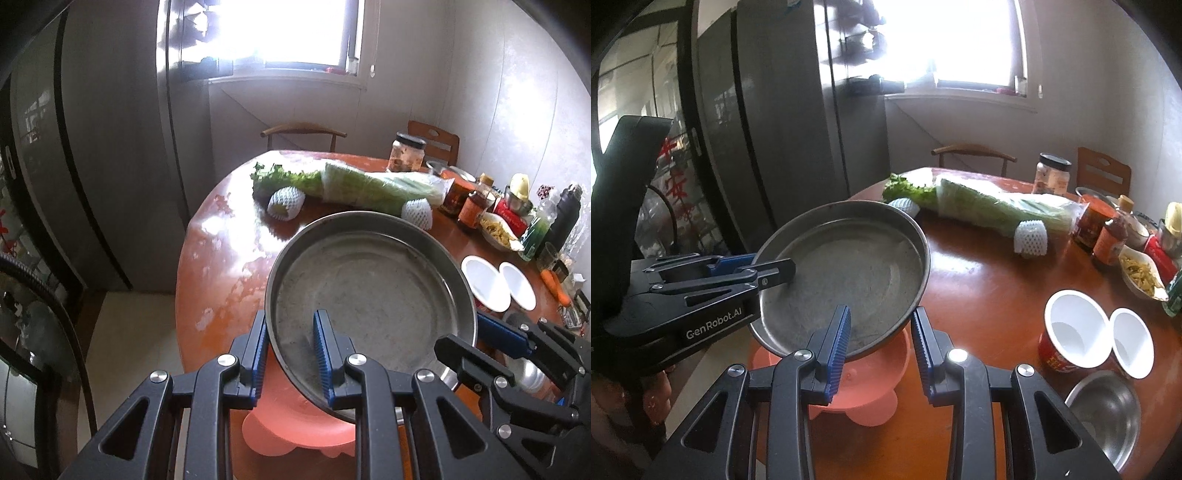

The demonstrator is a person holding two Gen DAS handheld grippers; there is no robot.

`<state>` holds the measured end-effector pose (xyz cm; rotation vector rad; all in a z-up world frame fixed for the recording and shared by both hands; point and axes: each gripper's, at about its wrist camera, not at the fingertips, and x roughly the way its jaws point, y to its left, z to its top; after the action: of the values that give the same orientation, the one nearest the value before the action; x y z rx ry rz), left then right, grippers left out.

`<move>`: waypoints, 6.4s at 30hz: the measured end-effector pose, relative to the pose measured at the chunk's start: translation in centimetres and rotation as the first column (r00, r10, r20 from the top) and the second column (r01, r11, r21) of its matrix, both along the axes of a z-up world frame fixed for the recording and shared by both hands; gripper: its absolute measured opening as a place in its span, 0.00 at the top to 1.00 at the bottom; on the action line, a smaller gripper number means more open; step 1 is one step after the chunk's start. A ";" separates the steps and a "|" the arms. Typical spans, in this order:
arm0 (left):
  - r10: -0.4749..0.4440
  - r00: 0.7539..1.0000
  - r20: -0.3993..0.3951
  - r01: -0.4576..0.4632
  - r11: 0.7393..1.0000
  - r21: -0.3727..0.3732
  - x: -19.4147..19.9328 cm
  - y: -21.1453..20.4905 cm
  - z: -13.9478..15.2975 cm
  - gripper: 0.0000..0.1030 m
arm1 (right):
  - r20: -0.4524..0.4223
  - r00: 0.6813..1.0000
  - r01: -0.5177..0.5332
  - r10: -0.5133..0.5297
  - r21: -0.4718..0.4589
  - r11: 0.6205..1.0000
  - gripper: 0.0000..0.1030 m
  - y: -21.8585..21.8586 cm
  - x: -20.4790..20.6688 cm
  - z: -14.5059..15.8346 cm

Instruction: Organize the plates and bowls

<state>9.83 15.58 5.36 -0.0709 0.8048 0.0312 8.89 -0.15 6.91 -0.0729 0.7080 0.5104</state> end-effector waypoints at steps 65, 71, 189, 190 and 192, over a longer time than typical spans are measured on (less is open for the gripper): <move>0.034 0.997 -0.063 -0.030 0.997 0.068 0.2 0.5 -8.0 0.74 | -0.078 0.996 -0.061 0.051 -0.126 0.990 0.62 3.2 1.5 -8.2; 0.033 0.999 -0.043 -0.030 0.998 0.057 -0.3 0.4 -7.4 0.67 | -0.076 0.996 -0.059 0.050 -0.126 0.990 0.61 3.1 1.4 -8.0; -0.339 0.926 -0.167 0.338 0.940 -0.033 3.3 -28.0 -9.7 0.45 | -0.131 0.927 0.358 -0.353 0.016 0.934 0.55 -28.9 -0.8 -10.8; -0.343 0.924 -0.167 0.343 0.939 -0.033 3.2 -28.1 -9.7 0.50 | -0.131 0.928 0.354 -0.349 0.016 0.935 0.58 -28.8 -0.8 -10.8; -0.360 0.918 -0.169 0.359 0.933 -0.038 3.1 -28.4 -9.9 0.60 | -0.131 0.930 0.347 -0.342 0.015 0.938 0.59 -28.5 -0.9 -10.7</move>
<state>12.92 -12.87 -4.50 0.0764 0.9826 -0.3181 8.02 -28.70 -3.79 0.1202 0.8155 0.1910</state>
